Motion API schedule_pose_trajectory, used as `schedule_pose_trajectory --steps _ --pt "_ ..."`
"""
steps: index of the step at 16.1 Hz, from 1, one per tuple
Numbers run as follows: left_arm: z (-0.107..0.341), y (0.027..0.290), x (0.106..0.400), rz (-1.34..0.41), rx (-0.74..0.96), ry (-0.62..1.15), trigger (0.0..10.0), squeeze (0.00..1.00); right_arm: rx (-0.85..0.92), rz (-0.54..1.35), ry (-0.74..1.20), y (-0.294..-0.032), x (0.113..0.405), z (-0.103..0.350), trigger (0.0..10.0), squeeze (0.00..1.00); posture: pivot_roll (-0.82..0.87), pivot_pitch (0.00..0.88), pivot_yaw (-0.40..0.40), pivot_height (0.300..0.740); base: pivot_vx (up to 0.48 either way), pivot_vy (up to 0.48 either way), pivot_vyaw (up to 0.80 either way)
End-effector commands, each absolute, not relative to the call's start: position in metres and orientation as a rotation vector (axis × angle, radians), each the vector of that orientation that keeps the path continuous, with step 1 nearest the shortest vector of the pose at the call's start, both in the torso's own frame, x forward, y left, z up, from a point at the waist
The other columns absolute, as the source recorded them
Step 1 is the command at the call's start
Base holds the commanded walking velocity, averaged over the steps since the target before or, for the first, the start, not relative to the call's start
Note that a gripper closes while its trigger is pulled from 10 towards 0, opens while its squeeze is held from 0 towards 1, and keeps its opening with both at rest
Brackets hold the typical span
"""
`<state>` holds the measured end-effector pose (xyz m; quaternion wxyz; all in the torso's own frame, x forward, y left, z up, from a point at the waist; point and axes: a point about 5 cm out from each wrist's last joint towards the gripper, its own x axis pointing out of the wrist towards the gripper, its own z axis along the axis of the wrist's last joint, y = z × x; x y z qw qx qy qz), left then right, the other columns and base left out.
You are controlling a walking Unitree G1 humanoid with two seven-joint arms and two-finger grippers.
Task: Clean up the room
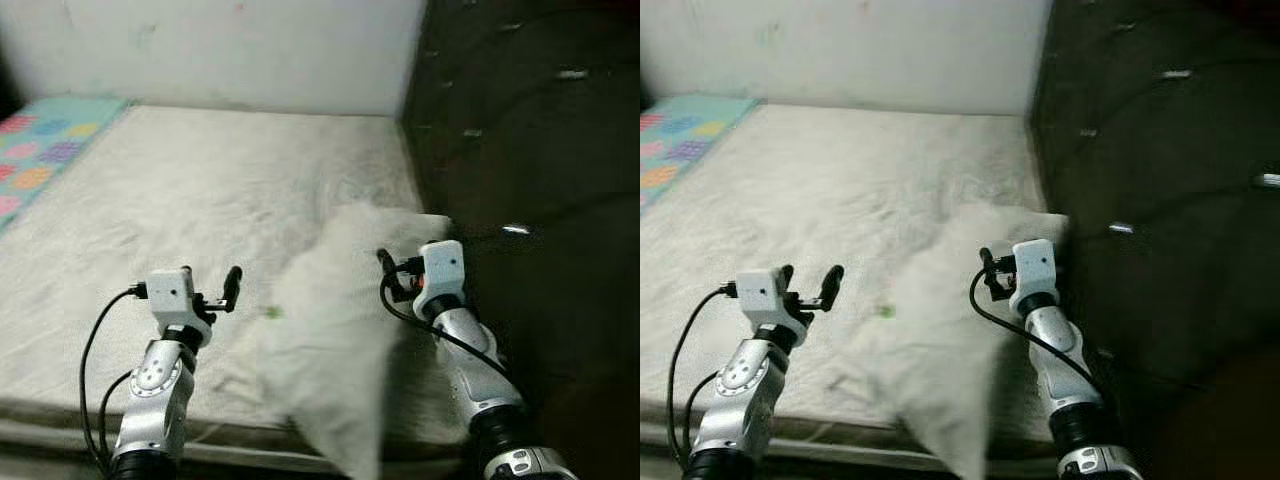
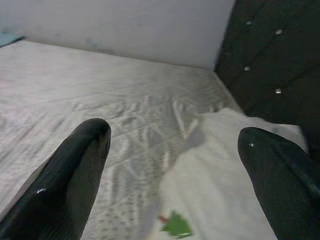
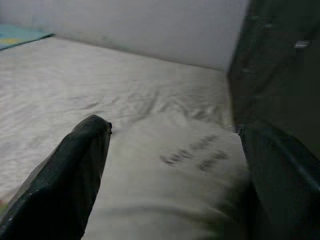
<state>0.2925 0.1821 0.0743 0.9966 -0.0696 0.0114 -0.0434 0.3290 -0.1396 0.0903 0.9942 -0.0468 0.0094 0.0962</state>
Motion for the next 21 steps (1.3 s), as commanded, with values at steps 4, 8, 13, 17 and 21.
schedule_pose_trajectory --steps 4,8,13,17,21 --pt "0.077 0.192 0.293 -0.063 -0.131 0.014 10.0 0.0 -0.08 0.221 -0.003 -0.129 0.331 0.095 10.0 0.0 -0.09 0.0 0.0 0.74 0.0 0.0 0.0" --pt "0.078 0.192 0.291 -0.062 -0.129 0.01 10.0 0.0 -0.065 0.217 -0.011 -0.13 0.329 0.096 10.0 0.0 -0.09 0.0 0.0 0.74 0.0 0.0 0.0" --pt "0.085 0.195 0.28 -0.052 -0.097 -0.019 10.0 0.0 -0.031 0.215 -0.002 -0.132 0.32 0.095 10.0 0.0 -0.09 0.052 -0.001 0.74 0.0 0.0 0.0" --pt "0.087 0.195 0.276 -0.058 -0.098 -0.01 10.0 0.0 -0.005 0.212 0.029 -0.133 0.316 0.092 10.0 0.0 -0.07 0.087 -0.008 0.74 0.0 0.0 -0.6" --pt "0.089 0.198 0.276 -0.046 -0.093 -0.006 10.0 0.0 -0.067 0.262 0.014 -0.122 0.315 0.097 10.0 0.0 -0.05 0.104 -0.006 0.74 0.0 0.0 -0.6"
